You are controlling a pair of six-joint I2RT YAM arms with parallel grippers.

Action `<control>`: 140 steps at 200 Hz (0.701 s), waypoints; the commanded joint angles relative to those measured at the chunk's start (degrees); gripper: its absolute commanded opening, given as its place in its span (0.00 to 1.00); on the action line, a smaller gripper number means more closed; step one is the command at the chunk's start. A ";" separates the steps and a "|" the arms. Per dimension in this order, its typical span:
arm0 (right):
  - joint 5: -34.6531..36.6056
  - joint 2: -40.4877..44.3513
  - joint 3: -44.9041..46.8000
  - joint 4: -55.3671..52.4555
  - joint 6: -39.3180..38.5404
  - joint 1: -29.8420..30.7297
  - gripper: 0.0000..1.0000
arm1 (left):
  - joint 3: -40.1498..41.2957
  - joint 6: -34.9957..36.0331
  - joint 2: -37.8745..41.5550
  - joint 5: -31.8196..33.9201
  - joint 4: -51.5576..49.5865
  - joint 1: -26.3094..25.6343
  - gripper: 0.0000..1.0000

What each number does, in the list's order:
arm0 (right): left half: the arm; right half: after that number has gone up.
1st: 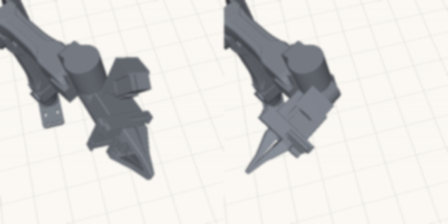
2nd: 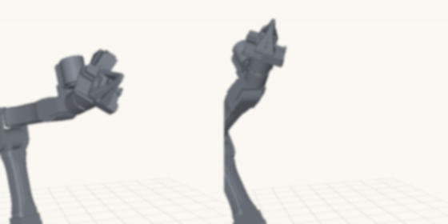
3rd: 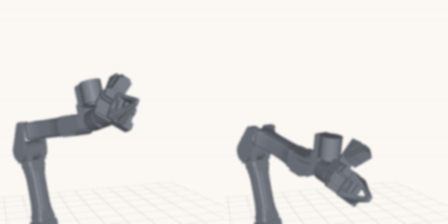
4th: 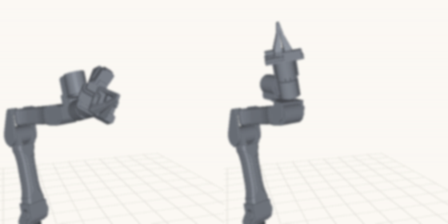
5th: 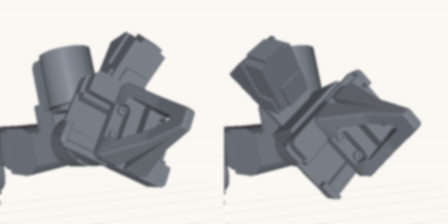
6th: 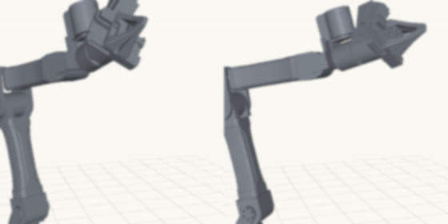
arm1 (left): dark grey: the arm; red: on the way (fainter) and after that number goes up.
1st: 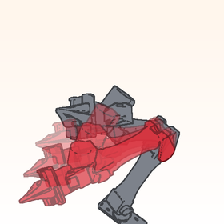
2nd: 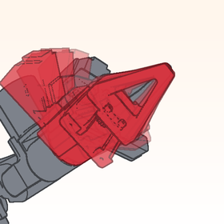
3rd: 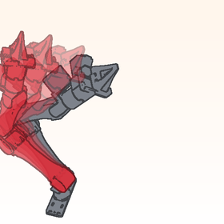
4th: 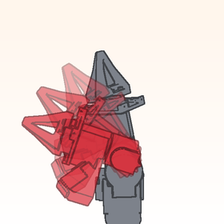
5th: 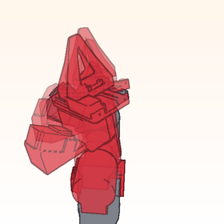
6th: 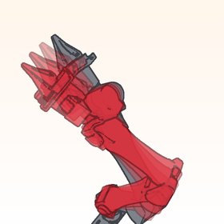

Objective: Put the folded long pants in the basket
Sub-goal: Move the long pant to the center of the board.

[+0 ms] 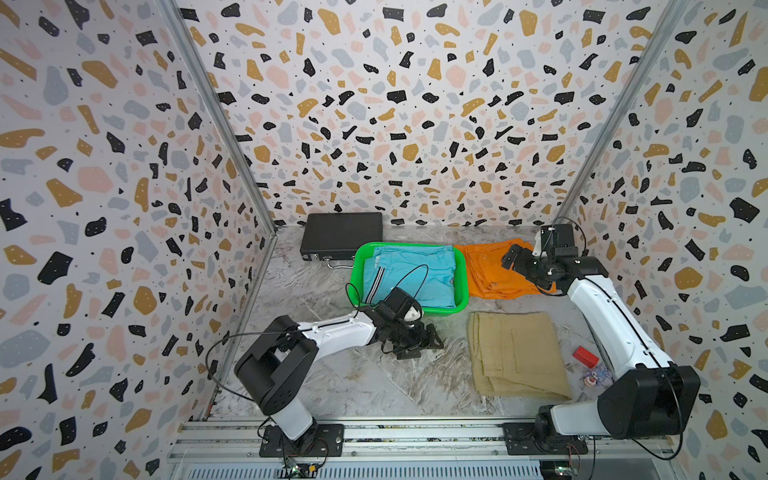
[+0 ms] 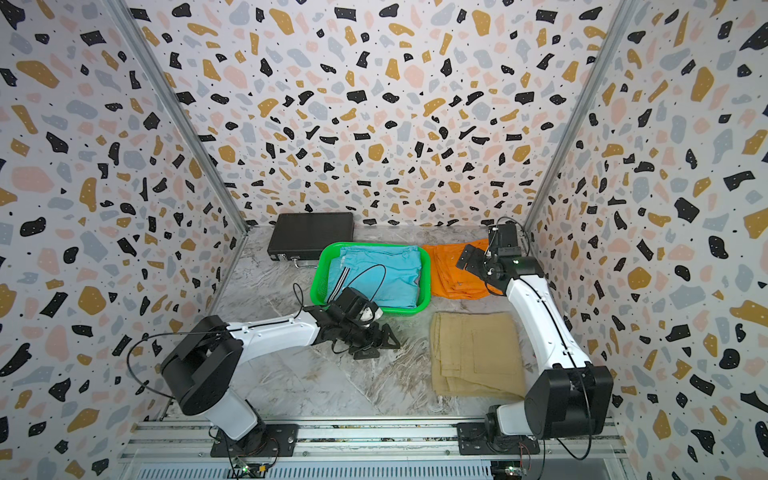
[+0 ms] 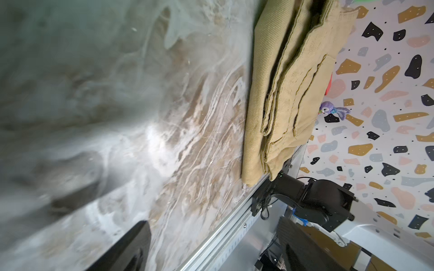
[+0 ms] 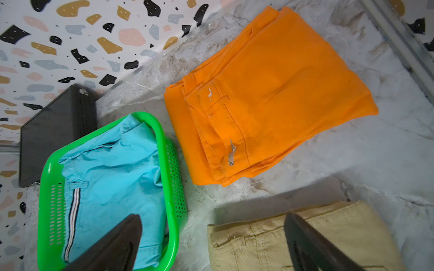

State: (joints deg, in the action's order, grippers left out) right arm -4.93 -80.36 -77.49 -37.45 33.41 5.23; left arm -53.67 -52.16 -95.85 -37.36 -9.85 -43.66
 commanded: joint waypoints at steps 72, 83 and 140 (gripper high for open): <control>-5.53 -0.27 -10.02 -10.81 -2.44 -0.35 1.00 | -16.48 -1.80 -20.24 -7.19 1.76 -2.87 0.87; -6.31 -2.70 -13.01 -12.98 -2.70 -0.49 1.00 | -19.47 0.05 -21.89 -7.44 -0.84 -3.00 0.86; -5.78 -2.61 -11.89 -11.60 -9.40 -0.49 1.00 | -22.95 1.44 -26.62 -1.00 -0.33 -6.04 0.88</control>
State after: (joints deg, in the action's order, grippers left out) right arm -11.73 -85.95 -90.17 -47.62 28.58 4.97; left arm -77.67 -50.48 -119.72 -43.94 -14.72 -47.46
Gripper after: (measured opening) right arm 0.993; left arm 0.875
